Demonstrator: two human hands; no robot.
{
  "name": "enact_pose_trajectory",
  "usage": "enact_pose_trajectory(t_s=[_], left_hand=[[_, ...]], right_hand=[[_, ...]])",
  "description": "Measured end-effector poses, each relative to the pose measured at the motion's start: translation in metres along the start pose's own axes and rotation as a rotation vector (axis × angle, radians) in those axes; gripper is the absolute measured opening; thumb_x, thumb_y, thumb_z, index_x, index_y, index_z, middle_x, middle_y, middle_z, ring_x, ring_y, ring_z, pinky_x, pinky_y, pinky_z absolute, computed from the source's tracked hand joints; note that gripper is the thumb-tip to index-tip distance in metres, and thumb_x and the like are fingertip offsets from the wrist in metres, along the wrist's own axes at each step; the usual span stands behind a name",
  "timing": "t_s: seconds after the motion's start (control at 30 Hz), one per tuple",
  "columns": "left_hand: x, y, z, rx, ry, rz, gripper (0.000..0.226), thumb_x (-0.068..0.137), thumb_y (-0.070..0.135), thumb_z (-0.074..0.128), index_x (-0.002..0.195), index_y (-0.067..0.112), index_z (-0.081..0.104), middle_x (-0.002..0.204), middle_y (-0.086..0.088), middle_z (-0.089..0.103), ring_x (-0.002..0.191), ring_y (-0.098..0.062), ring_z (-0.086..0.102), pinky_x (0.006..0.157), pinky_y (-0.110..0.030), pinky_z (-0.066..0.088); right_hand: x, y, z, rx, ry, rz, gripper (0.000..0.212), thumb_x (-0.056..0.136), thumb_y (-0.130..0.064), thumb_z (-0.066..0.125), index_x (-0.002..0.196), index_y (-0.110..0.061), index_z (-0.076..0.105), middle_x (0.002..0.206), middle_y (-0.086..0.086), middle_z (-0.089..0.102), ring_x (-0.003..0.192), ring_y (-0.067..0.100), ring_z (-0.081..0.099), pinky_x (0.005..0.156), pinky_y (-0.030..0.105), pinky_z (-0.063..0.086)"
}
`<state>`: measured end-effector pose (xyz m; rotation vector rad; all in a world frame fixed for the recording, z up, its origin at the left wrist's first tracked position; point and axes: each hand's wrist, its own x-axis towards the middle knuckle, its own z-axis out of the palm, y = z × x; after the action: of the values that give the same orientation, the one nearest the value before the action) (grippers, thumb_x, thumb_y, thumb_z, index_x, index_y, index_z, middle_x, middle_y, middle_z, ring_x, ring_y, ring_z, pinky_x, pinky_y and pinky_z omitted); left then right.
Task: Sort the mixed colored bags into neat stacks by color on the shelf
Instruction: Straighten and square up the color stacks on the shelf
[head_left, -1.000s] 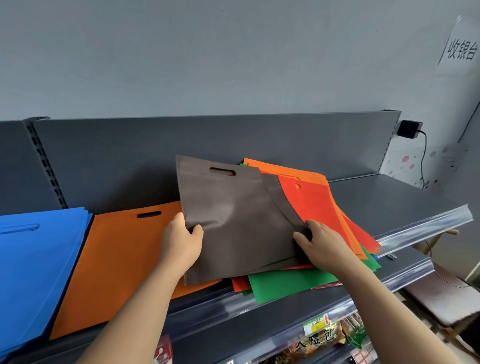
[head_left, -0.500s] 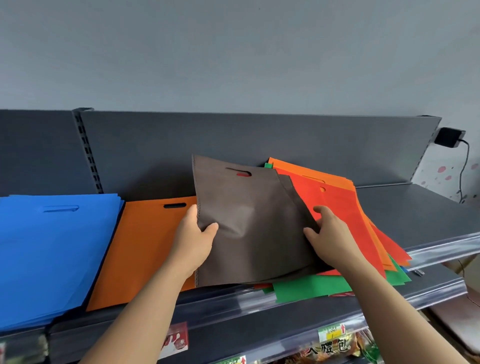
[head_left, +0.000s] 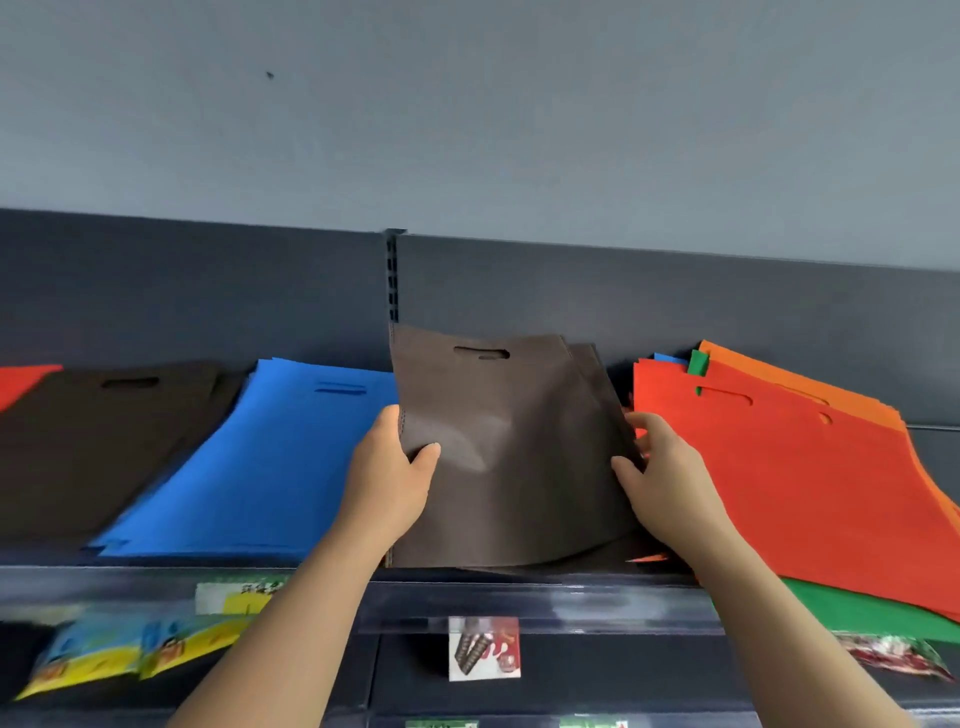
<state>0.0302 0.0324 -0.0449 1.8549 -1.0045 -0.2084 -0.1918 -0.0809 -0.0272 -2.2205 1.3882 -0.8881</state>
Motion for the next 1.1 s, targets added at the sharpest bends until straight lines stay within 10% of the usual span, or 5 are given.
enact_pose_trajectory(t_s=[0.47, 0.73, 0.9, 1.1], left_hand=[[-0.016, -0.128, -0.222, 0.076, 0.086, -0.158, 0.035, 0.083, 0.007, 0.059, 0.115, 0.022, 0.055, 0.100, 0.008, 0.066, 0.082, -0.005, 0.060, 0.056, -0.012, 0.037], [0.000, -0.181, -0.299, 0.188, 0.185, -0.243, 0.051, 0.090, 0.019, 0.061, 0.138, 0.011, 0.044, 0.129, -0.005, 0.058, 0.121, -0.019, 0.052, 0.089, -0.028, 0.041], [0.022, -0.206, -0.326, 0.193, 0.184, -0.250, 0.023, 0.086, 0.013, 0.058, 0.108, 0.019, 0.056, 0.092, 0.009, 0.063, 0.077, -0.006, 0.058, 0.059, -0.023, 0.041], [0.053, -0.233, -0.349, 0.269, 0.194, -0.265, 0.044, 0.088, 0.007, 0.058, 0.132, 0.012, 0.049, 0.118, -0.002, 0.060, 0.115, -0.025, 0.055, 0.088, -0.030, 0.043]], right_hand=[[-0.062, -0.192, 0.148, 0.202, -0.116, -0.102, 0.046, 0.091, -0.011, 0.054, 0.136, -0.018, 0.042, 0.108, 0.000, 0.061, 0.091, 0.018, 0.054, 0.073, 0.026, 0.037], [-0.074, -0.268, 0.217, 0.230, -0.198, -0.093, 0.048, 0.094, -0.015, 0.052, 0.140, -0.020, 0.037, 0.128, 0.003, 0.055, 0.116, 0.023, 0.052, 0.093, 0.038, 0.047], [-0.059, -0.300, 0.256, 0.229, -0.240, -0.119, 0.047, 0.094, -0.015, 0.050, 0.139, -0.020, 0.038, 0.127, 0.003, 0.056, 0.116, 0.024, 0.052, 0.092, 0.037, 0.044], [-0.043, -0.327, 0.295, 0.171, -0.268, -0.142, 0.049, 0.094, -0.019, 0.050, 0.140, -0.018, 0.037, 0.130, 0.004, 0.056, 0.117, 0.024, 0.052, 0.095, 0.042, 0.047]])
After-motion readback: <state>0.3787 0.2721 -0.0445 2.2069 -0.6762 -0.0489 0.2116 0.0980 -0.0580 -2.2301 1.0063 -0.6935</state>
